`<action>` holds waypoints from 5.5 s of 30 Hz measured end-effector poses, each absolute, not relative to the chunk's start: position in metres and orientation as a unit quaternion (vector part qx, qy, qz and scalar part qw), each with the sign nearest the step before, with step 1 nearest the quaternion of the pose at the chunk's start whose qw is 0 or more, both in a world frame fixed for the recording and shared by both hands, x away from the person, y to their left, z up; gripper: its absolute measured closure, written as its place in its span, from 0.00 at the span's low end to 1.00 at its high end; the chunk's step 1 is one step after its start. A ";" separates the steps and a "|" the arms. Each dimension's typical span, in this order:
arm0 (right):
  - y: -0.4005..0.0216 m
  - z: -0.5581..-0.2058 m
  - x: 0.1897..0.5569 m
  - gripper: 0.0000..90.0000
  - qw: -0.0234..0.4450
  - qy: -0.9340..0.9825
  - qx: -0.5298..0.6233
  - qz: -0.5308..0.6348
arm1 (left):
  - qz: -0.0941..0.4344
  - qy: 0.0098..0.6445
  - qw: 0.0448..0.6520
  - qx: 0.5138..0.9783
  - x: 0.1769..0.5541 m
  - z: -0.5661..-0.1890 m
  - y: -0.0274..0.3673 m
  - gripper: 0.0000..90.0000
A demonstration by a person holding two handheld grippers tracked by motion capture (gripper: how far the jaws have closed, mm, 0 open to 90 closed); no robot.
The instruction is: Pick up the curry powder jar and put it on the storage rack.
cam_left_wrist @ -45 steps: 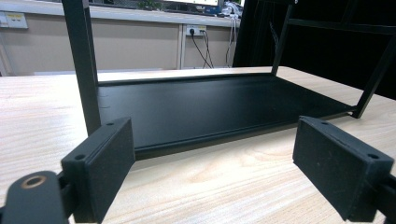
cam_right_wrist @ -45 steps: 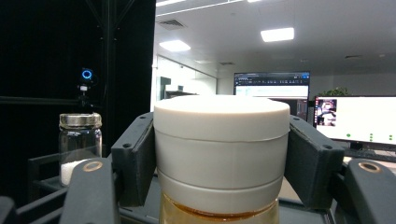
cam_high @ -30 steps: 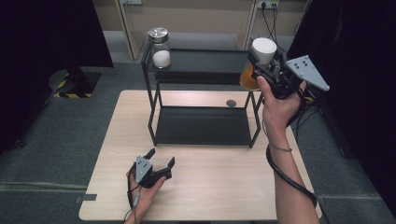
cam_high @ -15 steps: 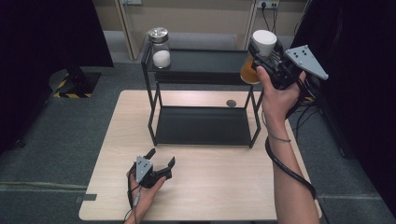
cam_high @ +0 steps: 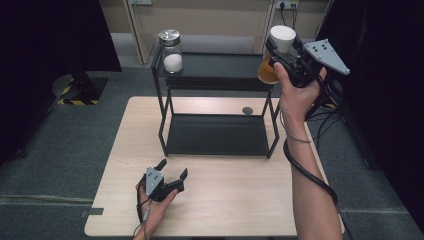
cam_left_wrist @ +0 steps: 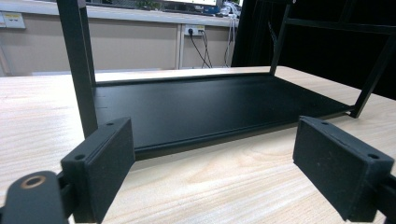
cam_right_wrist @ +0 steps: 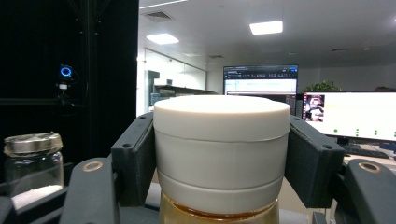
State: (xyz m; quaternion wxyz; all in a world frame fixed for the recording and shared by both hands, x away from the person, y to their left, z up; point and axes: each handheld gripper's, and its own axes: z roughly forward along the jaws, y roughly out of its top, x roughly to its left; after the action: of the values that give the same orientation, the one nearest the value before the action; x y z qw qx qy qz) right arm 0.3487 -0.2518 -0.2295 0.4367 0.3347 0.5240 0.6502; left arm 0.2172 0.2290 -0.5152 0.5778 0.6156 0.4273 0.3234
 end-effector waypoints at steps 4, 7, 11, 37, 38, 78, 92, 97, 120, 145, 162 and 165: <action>-0.252 -0.226 0.355 0.38 0.435 0.525 0.341 0.647 | 0.323 0.428 0.579 0.615 0.217 -0.515 0.229 0.14; -0.251 -0.225 0.360 0.38 0.435 0.528 0.346 0.643 | 0.323 0.428 0.579 0.615 0.217 -0.515 0.229 0.14; -0.252 -0.223 0.366 0.38 0.429 0.526 0.355 0.643 | 0.322 0.428 0.579 0.615 0.217 -0.515 0.229 0.14; -0.242 -0.216 0.403 0.38 0.421 0.539 0.393 0.614 | 0.323 0.425 0.580 0.616 0.217 -0.516 0.230 0.14; -0.242 -0.215 0.404 0.38 0.421 0.539 0.394 0.613 | 0.322 0.425 0.580 0.616 0.217 -0.516 0.230 0.14; -0.237 -0.216 0.397 0.01 0.422 0.560 0.378 0.605 | 0.323 0.423 0.581 0.616 0.217 -0.516 0.229 0.14; -0.262 -0.234 0.364 0.00 0.399 0.563 0.361 0.628 | 0.323 0.425 0.583 0.612 0.216 -0.517 0.229 0.14; -0.273 -0.243 0.355 0.00 0.392 0.559 0.360 0.636 | 0.323 0.425 0.583 0.613 0.216 -0.517 0.229 0.14; -0.276 -0.292 0.305 0.01 0.372 0.588 0.331 0.637 | 0.326 0.423 0.581 0.614 0.216 -0.517 0.228 0.14; -0.281 -0.336 0.272 0.01 0.347 0.606 0.330 0.635 | 0.328 0.421 0.579 0.616 0.216 -0.517 0.228 0.14; -0.285 -0.369 0.259 0.01 0.332 0.629 0.340 0.615 | 0.328 0.420 0.580 0.616 0.215 -0.517 0.227 0.14; -0.286 -0.373 0.258 0.01 0.331 0.632 0.341 0.612 | 0.327 0.420 0.580 0.616 0.216 -0.517 0.227 0.14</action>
State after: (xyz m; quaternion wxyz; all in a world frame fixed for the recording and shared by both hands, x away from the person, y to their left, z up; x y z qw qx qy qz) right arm 0.2576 -0.2859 -0.3731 0.3311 0.3413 0.6317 0.6122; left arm 0.2155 0.2271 -0.5167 0.5796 0.6165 0.4204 0.3275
